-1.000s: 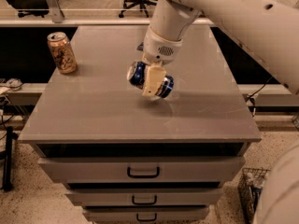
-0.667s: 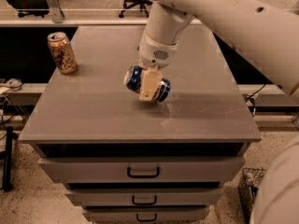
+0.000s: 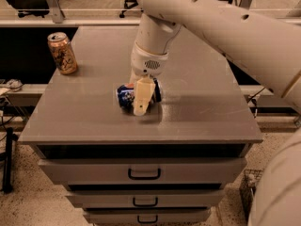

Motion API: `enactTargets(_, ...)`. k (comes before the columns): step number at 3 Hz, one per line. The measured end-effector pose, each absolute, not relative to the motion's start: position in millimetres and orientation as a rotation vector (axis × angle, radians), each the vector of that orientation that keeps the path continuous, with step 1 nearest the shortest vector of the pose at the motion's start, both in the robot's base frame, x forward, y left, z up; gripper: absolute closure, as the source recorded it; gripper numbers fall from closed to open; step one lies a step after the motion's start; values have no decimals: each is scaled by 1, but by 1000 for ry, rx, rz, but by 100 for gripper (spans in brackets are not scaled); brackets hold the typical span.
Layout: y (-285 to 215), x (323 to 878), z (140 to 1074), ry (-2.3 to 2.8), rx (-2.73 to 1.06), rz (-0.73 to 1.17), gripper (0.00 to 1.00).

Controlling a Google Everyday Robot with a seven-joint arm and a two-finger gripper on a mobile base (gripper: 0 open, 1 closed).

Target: Knock pepsi can over

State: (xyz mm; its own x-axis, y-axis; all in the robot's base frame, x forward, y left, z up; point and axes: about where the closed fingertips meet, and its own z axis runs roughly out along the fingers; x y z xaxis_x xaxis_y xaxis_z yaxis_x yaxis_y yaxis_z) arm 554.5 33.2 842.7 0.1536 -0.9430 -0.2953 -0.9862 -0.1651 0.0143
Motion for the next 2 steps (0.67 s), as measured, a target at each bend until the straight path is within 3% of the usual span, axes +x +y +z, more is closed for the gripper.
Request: enactTargets(2,34,552,865,1859,-2158,375,0)
